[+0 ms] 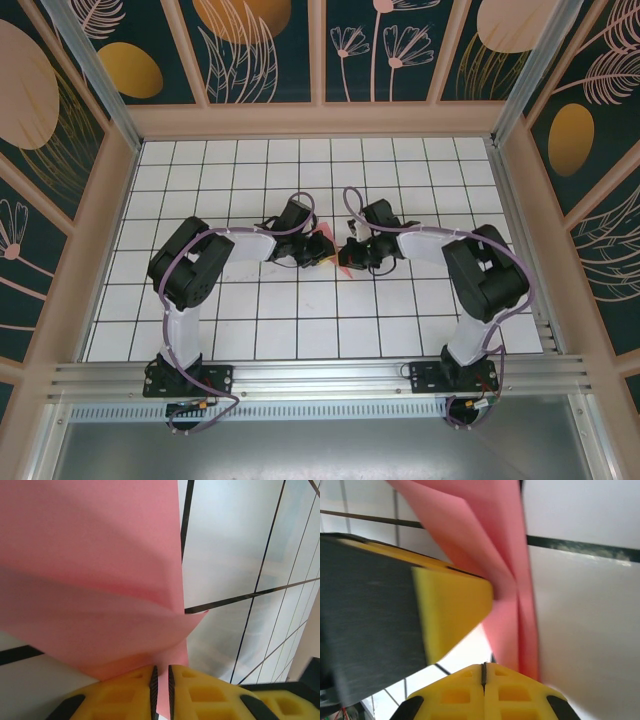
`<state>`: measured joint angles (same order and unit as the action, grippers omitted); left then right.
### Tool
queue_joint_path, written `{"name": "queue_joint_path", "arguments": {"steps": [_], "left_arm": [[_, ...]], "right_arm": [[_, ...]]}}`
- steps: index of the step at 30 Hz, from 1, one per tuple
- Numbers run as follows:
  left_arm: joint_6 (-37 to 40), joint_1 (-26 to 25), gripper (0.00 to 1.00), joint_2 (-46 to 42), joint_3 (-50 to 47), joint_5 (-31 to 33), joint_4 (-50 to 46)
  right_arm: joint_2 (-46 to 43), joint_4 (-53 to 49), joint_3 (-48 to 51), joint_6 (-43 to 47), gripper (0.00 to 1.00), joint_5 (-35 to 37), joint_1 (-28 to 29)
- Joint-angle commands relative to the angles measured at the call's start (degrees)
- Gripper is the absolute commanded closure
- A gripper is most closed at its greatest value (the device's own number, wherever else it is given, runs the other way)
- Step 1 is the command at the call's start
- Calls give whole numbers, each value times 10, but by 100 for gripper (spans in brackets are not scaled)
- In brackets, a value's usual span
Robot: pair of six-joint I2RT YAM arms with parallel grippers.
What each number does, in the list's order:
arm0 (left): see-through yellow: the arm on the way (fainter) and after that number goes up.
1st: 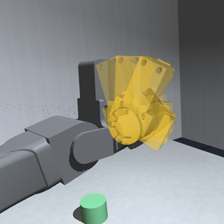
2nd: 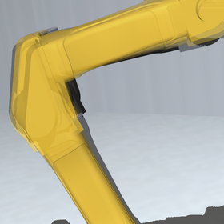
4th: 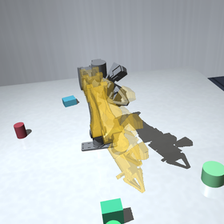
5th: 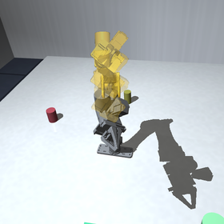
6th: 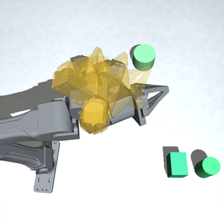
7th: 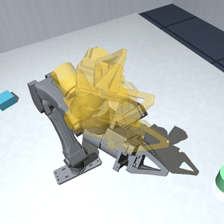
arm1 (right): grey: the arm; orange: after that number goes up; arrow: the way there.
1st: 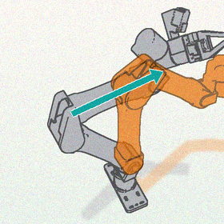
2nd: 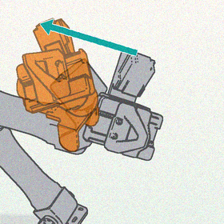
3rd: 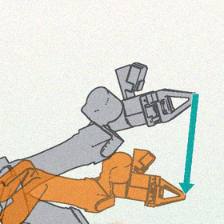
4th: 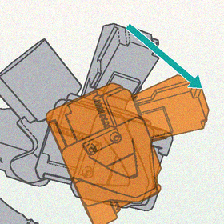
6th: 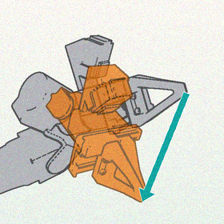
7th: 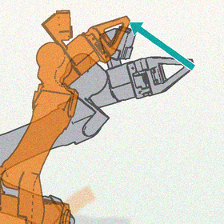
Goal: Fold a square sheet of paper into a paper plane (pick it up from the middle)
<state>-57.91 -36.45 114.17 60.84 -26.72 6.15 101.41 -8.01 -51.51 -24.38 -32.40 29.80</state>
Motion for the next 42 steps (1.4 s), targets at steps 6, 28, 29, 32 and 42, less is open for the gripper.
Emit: {"name": "queue_joint_path", "arguments": {"steps": [6,28,29,32,42], "left_arm": [[68,9,77,20,22,51,-34],[186,16,67,10,44,87,-24],[186,16,67,10,42,88,-24],[189,19,67,15,39,91,-22],[223,40,67,40,50,112,-41]], "right_arm": [[16,4,43,6,100,19,-21],[31,-4,60,12,100,11,-34],[30,-4,60,12,100,11,-34],[29,-8,62,13,100,11,-34],[26,-29,75,26,100,16,-34]]}}
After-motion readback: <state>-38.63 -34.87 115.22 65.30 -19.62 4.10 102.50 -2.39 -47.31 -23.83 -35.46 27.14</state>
